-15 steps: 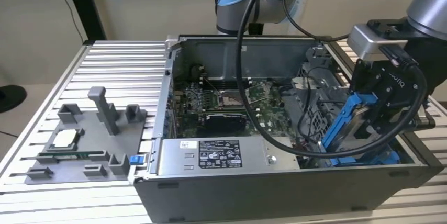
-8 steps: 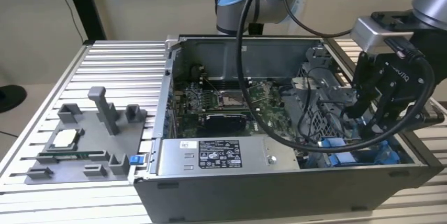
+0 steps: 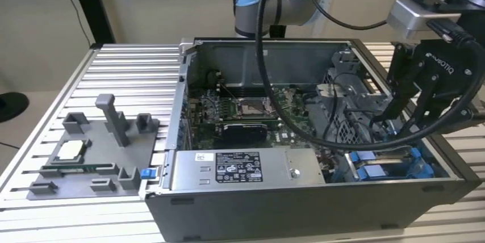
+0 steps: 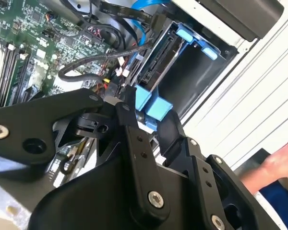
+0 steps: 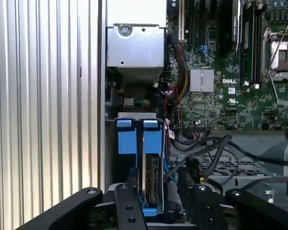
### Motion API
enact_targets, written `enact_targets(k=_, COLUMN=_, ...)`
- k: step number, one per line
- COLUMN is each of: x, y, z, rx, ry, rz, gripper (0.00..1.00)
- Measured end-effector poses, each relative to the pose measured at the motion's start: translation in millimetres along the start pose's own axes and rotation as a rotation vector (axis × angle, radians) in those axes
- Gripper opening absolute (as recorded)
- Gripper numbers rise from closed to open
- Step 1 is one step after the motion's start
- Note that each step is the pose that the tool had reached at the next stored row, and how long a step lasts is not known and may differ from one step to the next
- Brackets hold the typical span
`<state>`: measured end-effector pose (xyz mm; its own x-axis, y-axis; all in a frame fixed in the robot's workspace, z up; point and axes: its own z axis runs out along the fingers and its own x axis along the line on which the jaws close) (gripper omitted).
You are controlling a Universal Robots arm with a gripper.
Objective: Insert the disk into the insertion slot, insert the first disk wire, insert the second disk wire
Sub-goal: 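Insert the disk into the insertion slot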
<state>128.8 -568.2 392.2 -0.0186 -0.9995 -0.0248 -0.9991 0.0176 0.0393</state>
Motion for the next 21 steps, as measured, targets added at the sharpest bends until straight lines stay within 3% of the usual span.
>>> enact_targets(k=3, x=-5.1, y=3.2, z=0.0, rx=0.0069, ry=-0.0001, rz=0.0, gripper=1.0)
enact_targets(k=7, x=-6.8, y=4.1, z=-7.7, rx=0.0104, ry=0.0001, rz=0.0, gripper=1.0)
enact_targets(k=9, x=-8.0, y=4.9, z=-8.1, rx=0.0136, ry=-0.0004, rz=0.0, gripper=1.0)
enact_targets(k=17, x=-31.8, y=11.2, z=-1.4, rx=0.0453, ry=0.0011, rz=-0.001, gripper=1.0)
enact_targets(k=18, x=-33.3, y=11.2, z=-0.4, rx=0.0484, ry=0.0044, rz=-0.001, gripper=1.0)
enact_targets(k=19, x=-34.6, y=11.1, z=0.4, rx=0.0505, ry=0.0125, rz=-0.001, gripper=1.0)
enact_targets(k=21, x=-36.5, y=11.3, z=1.1, rx=0.0538, ry=0.0366, rz=-0.002, gripper=1.0)
